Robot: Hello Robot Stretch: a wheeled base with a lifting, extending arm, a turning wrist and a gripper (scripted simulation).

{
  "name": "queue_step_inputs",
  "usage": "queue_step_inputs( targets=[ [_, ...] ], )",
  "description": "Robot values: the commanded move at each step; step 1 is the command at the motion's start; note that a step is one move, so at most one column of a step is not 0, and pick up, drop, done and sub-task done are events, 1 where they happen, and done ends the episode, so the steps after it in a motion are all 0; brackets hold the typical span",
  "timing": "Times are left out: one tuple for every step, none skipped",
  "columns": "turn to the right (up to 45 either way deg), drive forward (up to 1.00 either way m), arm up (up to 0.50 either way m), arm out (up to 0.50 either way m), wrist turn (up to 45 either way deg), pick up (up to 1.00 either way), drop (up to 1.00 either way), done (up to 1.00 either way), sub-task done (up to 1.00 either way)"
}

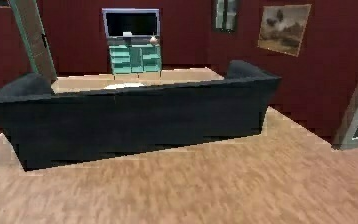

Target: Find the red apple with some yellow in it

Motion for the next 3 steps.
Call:
queue_step_inputs(
  targets=[
    [30.0,0.00,0.00,0.00,0.0,0.00,0.00,0.00,0.00],
    [0.0,1.00,0.00,0.00,0.0,0.00,0.00,0.00,0.00],
    [0.0,0.30,0.00,0.00,0.0,0.00,0.00,0.00,0.00]
  ],
)
